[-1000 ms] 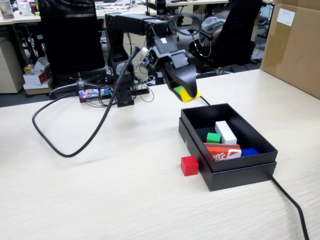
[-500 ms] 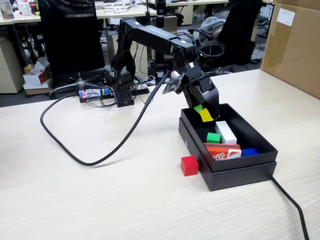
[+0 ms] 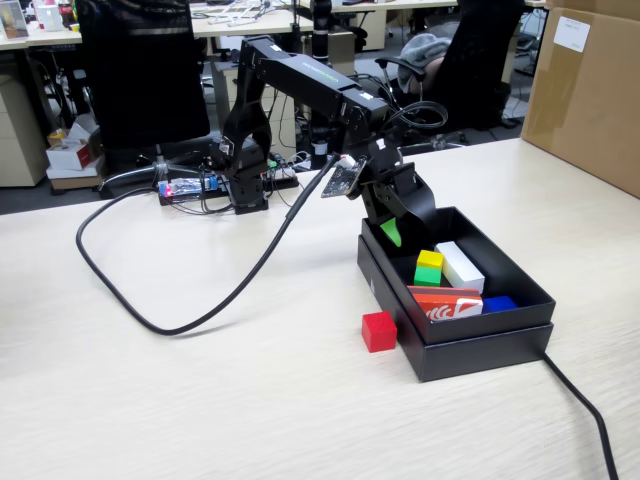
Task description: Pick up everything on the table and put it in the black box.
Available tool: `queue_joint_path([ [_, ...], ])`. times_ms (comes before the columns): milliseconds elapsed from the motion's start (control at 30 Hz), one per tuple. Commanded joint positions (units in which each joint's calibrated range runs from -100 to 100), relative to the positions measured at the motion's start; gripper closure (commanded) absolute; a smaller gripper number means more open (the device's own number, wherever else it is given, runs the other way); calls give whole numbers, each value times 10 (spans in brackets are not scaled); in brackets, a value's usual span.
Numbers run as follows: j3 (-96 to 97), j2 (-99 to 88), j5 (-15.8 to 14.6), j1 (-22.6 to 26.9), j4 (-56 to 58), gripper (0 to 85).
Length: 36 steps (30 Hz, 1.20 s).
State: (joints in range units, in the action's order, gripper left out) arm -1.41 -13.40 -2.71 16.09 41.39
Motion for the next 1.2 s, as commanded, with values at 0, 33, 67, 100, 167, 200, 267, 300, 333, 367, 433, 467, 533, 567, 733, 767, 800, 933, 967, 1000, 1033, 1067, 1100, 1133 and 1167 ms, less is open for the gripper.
queue_joint_path([
  [0,-76,-49,6,-6,6,462],
  [33,-101,-66,5,-12,10,462],
  [67,-113,-73,6,-16,11,462],
  [100,-133,-86,5,-24,11,462],
  [167,-158,-102,5,-37,11,460],
  [200,-169,-109,4,-45,11,460],
  [267,-176,-122,2,-64,11,451],
  [300,-172,-125,2,-74,11,428],
  [333,-166,-125,2,-80,11,426],
  [367,-156,-125,2,-86,11,426],
  [433,-125,-119,1,-96,11,398],
  [467,-102,-110,0,-100,11,387],
  [533,-69,-97,-4,-104,11,370],
  [567,-57,-93,-6,-105,8,370],
  [733,-18,-27,-18,-109,-37,372],
  [767,-23,-13,-21,-109,-42,375],
  [800,-30,-3,-25,-109,-47,380],
  [933,-90,75,-39,-109,-49,382],
  [967,-108,102,-39,-108,-49,382],
  [1000,-118,116,-40,-108,-49,382],
  [1033,-128,131,-40,-107,-49,382],
  [1067,-138,143,-40,-107,-49,382],
  [1100,-146,153,-40,-107,-49,383],
  [1133,-153,162,-40,-107,-49,383],
  [1167,-158,170,-40,-106,-49,383],
])
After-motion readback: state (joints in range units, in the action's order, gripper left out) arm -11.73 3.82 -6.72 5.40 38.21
